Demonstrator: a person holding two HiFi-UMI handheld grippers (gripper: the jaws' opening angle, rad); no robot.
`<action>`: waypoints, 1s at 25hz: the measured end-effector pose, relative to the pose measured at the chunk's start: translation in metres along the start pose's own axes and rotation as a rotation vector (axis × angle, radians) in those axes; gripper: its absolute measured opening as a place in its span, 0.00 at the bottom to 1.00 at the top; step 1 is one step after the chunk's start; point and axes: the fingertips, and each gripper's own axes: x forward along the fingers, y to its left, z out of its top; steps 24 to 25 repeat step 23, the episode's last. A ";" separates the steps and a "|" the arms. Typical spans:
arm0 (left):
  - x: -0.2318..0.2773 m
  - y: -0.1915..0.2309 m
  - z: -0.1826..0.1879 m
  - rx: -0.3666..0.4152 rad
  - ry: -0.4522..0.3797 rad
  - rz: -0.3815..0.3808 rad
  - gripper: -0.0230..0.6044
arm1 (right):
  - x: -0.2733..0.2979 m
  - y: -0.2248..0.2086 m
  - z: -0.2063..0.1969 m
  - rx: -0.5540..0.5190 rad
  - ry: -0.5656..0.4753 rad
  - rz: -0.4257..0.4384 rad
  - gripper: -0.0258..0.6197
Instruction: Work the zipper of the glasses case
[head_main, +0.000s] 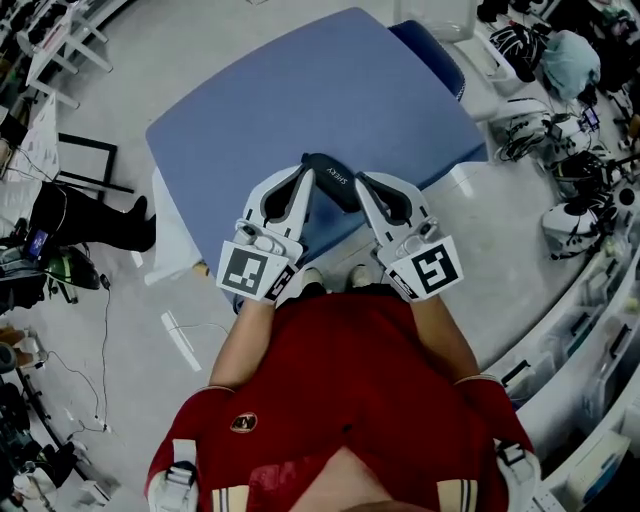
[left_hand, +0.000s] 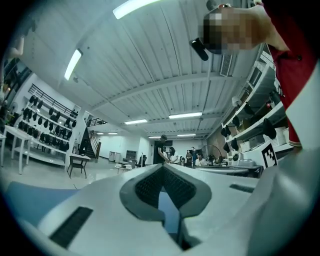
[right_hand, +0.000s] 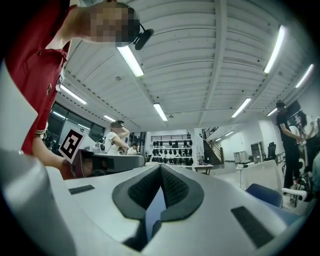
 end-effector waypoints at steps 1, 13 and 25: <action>-0.001 -0.001 0.000 -0.001 0.001 0.000 0.05 | 0.000 0.001 0.001 0.000 -0.002 0.003 0.04; 0.001 -0.003 0.003 0.003 0.004 -0.014 0.05 | 0.005 0.001 0.001 -0.003 0.005 0.018 0.04; 0.004 -0.003 0.006 -0.003 0.004 -0.030 0.05 | 0.007 -0.001 0.002 -0.005 0.017 0.013 0.04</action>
